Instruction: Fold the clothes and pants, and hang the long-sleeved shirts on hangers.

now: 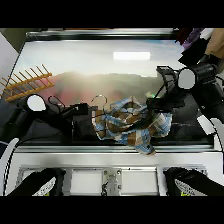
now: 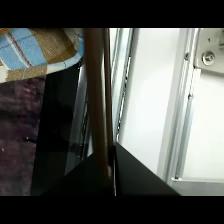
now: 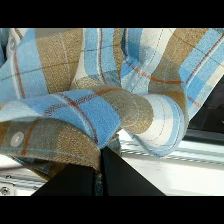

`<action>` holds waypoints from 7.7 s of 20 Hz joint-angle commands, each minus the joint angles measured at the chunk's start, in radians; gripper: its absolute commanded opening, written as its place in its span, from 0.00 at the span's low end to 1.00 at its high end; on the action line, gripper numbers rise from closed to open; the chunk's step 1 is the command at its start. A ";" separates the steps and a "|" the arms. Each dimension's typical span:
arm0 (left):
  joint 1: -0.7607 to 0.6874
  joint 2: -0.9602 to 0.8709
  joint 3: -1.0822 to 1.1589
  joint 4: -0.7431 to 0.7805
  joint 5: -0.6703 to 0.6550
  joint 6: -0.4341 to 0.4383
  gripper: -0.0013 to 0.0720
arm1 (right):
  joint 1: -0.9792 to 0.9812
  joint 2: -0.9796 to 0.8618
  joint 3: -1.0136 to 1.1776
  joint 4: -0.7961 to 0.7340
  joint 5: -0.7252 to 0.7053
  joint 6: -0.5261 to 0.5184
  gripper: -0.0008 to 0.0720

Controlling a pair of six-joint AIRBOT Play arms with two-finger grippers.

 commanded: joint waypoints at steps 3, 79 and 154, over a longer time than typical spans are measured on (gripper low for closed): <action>-0.014 -0.077 0.002 -0.088 0.098 -0.016 0.03 | 0.000 0.000 0.000 0.000 0.000 0.000 0.04; -0.137 -0.163 0.001 -0.206 0.183 0.085 0.03 | -0.793 -0.012 -0.259 1.030 0.203 -1.591 0.72; 0.135 0.070 0.001 -0.146 0.271 -0.464 0.78 | -0.632 -0.060 -0.502 1.077 -0.020 -1.860 0.03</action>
